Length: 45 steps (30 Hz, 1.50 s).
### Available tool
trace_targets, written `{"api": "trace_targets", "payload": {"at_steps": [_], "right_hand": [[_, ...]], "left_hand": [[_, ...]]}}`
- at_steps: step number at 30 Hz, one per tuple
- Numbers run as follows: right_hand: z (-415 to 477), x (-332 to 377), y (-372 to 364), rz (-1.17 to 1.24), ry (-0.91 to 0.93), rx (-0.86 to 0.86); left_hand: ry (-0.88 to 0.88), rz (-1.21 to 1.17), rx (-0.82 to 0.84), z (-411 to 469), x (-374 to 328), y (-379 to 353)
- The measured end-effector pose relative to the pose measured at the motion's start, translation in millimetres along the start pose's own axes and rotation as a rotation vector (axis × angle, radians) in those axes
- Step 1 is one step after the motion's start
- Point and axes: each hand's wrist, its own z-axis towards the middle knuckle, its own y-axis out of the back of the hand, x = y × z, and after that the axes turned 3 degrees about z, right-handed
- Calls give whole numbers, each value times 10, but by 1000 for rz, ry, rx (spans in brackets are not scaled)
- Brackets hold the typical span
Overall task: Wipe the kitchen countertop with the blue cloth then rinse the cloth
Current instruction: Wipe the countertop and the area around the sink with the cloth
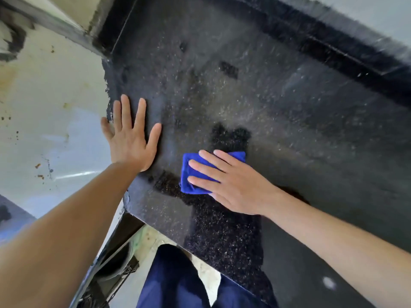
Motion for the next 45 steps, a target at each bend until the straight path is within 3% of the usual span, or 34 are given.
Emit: {"api": "trace_targets", "payload": {"at_steps": [3,7,11,14,17,20,23,27,29,31,35,39,42,45], "right_hand": [[-28,-601,214,-126,3,18],[477,-1444,506,-101,-531,-201],[1264,-1472,646,23,-911,-293],[1469,-1048,538,48,-822,-280],[1020,-541,336,43,-575,-189],[469,-435,299,32,-530,-79],[457,-681,385,25,-688,-94],[1216,-1181,606,64,-1125,-251],[1738,-1382,781,110,-1258,-323],[2287,-1415,917,108,-1216,-354],[3140,-1007,953,75,-815,-281],[2671,-1161,858,57,-565,-203],[2090,-1421,853,-14,-652,-206],[2127,-1646,1010,-41,-787,-166]], "left_hand": [[-6,13,8,10,-19,8],[-7,8,10,7,-11,1],[-14,24,21,21,0,-2],[-21,18,30,13,12,6],[-62,-57,77,-14,51,64],[-165,-115,84,101,218,205],[-225,-76,4,416,500,425],[-313,-1,69,786,755,562],[-370,43,102,812,775,505],[-369,53,114,821,764,453],[-369,78,129,851,751,494],[-370,20,97,825,773,453],[-378,-5,86,848,762,425],[-385,2,116,847,760,411]]}}
